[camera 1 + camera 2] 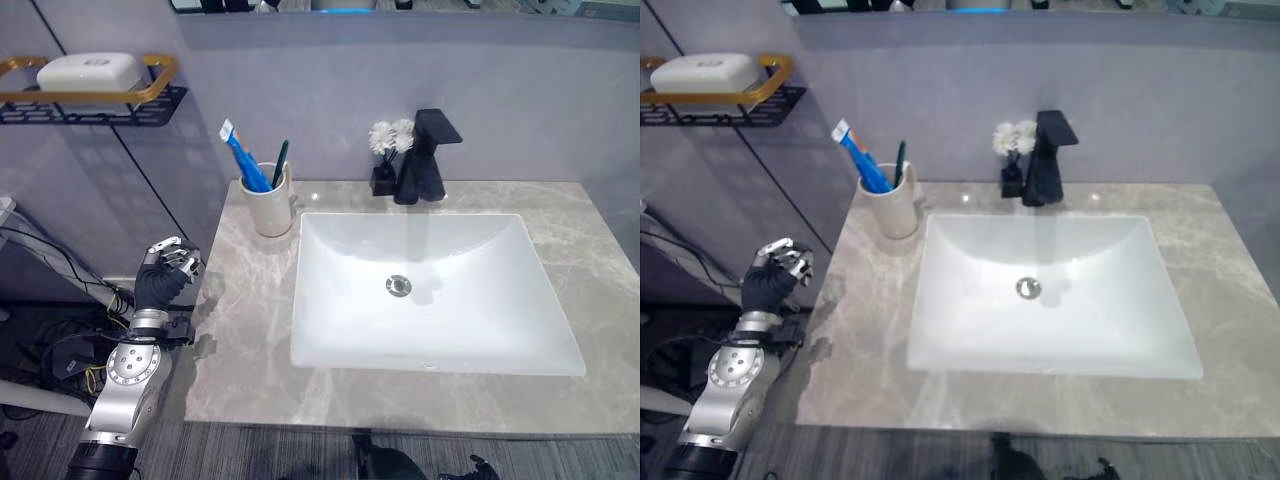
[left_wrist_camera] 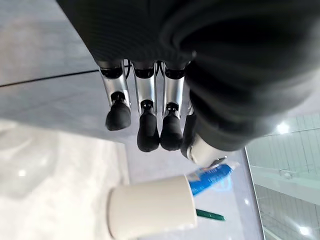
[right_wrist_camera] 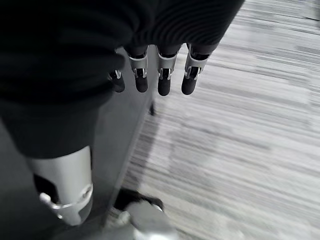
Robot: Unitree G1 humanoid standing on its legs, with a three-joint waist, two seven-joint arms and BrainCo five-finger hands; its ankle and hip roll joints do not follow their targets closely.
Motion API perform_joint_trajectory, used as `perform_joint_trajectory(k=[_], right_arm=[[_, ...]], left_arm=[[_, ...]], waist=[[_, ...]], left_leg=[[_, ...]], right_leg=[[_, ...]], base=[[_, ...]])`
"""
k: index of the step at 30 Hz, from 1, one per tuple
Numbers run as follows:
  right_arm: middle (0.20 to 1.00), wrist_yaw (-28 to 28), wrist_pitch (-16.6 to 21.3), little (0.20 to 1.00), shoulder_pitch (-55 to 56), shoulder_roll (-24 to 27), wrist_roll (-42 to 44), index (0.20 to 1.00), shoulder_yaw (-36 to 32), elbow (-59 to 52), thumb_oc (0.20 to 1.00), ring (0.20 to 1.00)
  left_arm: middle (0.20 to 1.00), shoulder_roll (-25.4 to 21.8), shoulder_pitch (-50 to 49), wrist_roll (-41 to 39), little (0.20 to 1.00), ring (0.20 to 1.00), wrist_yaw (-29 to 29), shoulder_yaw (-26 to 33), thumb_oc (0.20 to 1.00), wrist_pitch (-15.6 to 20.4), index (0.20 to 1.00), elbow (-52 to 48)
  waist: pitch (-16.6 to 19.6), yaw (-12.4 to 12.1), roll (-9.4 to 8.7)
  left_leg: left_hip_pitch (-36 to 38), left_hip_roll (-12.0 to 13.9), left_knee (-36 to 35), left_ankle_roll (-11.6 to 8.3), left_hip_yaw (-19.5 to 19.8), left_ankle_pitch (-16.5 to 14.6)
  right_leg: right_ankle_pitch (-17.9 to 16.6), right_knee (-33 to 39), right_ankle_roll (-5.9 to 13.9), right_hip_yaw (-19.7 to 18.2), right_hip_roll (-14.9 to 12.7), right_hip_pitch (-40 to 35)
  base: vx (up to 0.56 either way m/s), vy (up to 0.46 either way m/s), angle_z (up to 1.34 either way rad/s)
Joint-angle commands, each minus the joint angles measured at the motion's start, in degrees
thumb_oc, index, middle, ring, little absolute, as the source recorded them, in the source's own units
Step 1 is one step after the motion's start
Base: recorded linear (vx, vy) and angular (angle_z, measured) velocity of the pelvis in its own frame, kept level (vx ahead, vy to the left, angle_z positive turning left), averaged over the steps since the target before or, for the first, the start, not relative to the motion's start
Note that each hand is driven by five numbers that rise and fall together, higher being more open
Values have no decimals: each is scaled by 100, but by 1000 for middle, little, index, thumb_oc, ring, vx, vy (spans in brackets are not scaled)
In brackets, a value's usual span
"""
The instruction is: Put brush and paste in cup on sink, flatten towel.
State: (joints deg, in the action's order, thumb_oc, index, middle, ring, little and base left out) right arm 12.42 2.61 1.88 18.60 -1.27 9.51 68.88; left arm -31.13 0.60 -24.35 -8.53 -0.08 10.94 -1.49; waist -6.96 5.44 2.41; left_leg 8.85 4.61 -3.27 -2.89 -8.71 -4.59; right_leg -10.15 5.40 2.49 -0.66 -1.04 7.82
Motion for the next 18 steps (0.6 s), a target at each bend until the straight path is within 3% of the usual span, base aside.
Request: perform_joint_trajectory(k=[1, 18], right_arm=[[1000, 111, 122, 1000, 31, -39, 211, 1000, 60, -31, 1000, 1000], [1000, -219, 159, 1000, -363, 35, -463, 1000, 980, -420, 1000, 1000]], left_arm=[[200, -267, 118, -207, 200, 200, 51, 204, 200, 169, 200, -341], [200, -386, -205, -713, 200, 200, 465, -152, 200, -25, 200, -390]], waist=[[218, 149, -252], [269, 5, -70]], left_leg=[[-386, -207, 439, 43, 112, -161], [-171, -73, 102, -89, 223, 73]], right_leg=[[298, -85, 501, -23, -486, -249], [539, -104, 411, 160, -386, -475]], base=[[131, -60, -5], [66, -21, 3]])
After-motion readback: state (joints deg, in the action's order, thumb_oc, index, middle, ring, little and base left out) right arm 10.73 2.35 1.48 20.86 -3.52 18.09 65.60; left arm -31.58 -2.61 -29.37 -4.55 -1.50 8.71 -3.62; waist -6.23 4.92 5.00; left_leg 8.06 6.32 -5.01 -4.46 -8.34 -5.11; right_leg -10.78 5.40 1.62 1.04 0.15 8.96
